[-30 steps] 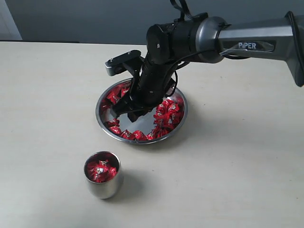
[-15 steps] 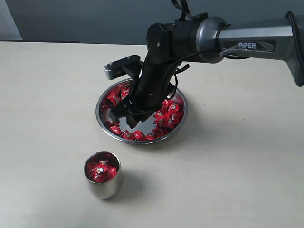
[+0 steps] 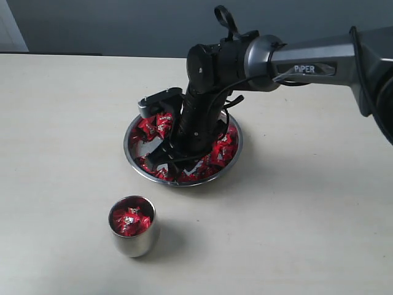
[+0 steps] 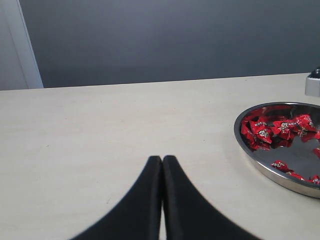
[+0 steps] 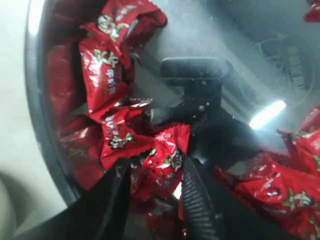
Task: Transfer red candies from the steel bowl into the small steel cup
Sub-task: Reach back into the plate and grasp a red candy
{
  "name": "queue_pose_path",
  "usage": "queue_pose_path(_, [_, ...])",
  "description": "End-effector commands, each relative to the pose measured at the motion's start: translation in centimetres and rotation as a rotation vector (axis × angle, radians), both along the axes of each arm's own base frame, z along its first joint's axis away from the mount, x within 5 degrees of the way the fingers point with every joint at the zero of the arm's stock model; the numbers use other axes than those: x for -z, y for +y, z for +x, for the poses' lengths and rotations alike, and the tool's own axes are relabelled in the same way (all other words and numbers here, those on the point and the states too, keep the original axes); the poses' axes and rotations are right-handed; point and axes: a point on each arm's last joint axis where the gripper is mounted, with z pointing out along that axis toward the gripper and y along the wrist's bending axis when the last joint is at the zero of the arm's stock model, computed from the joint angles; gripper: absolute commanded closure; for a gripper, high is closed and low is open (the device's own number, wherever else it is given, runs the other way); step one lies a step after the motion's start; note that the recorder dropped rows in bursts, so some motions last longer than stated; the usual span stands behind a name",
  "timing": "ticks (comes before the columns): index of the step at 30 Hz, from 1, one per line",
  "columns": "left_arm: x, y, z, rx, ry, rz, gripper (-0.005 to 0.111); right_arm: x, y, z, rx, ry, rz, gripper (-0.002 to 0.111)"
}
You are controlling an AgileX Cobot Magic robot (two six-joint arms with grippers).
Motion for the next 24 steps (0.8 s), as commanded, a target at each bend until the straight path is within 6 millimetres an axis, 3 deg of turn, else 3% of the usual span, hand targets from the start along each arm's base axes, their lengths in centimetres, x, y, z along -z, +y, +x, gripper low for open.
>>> queue_pose_path(1, [0.00,0.02,-0.02,-0.004,-0.008,-0.001,0.106,0.43,0.02,0.14,0.010,0.007,0.013,0.073])
queue_pose_path(9, [0.00,0.02,-0.02,-0.004,-0.008,-0.001,0.106,0.45,-0.04,0.15,0.005,0.005,0.006,0.074])
queue_pose_path(12, [0.00,0.02,-0.02,-0.004,-0.008,-0.001,0.106,0.45,-0.06,0.16,0.003,0.003,0.004,0.081])
queue_pose_path(18, [0.00,0.02,-0.02,-0.004,-0.008,-0.001,0.106,0.45,-0.04,0.23,0.004,-0.004,0.006,0.108])
queue_pose_path(24, [0.00,0.02,-0.02,-0.004,-0.008,-0.001,0.106,-0.01,0.06,0.41,0.011,-0.032,0.024,0.109])
